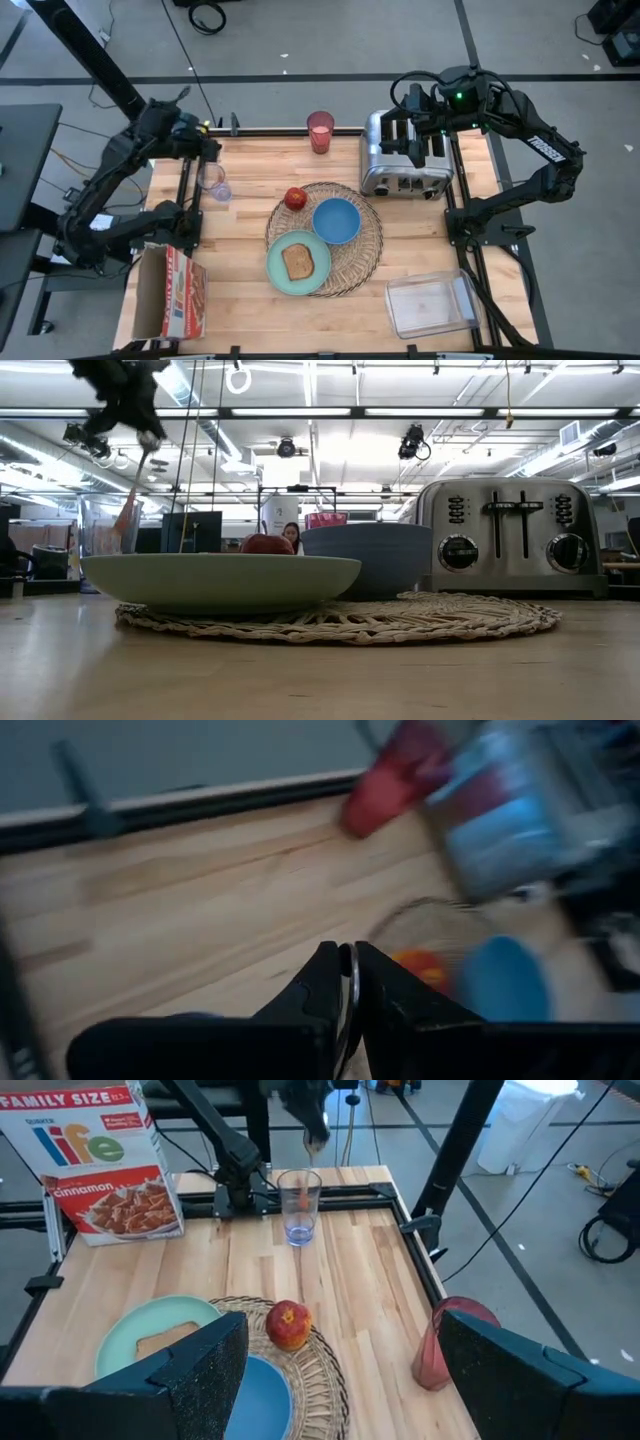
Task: Arrange a breakfast setting
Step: Put the orange spoon on the placemat to the right of the blue bowl
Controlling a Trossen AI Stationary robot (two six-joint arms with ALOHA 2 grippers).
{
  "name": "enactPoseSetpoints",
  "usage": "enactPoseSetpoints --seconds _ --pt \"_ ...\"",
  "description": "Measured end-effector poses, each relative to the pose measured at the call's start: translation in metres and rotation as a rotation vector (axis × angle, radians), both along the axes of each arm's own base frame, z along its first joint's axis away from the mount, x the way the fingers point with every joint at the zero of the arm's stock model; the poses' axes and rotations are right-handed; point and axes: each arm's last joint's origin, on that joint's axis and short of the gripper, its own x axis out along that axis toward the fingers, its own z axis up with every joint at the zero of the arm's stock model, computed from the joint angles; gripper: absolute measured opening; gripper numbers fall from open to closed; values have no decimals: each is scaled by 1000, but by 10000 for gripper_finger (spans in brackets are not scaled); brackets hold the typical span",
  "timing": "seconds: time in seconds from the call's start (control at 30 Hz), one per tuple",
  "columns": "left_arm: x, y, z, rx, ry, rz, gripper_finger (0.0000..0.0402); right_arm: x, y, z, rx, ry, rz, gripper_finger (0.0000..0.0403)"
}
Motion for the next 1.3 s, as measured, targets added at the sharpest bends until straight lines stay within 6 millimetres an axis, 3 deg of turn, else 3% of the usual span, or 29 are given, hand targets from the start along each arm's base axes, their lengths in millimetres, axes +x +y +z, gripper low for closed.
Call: enactPoseSetpoints --seconds 0.33,0.53,0.77,1.0,1.3 --pt "-13 -31 75 128 -224 -205 30 8 5 6 11 -97 148 330" --pt "-21 -54 98 264 -285 -388 30 29 12 -2 59 -209 273 330" --pt "-14 -66 113 377 -411 -595 23 75 30 -27 200 -200 346 330" --pt "13 -68 130 548 -540 -823 23 122 56 -41 315 -254 348 330" --pt "93 -92 121 689 -586 -1264 23 142 64 -41 407 -355 360 328"
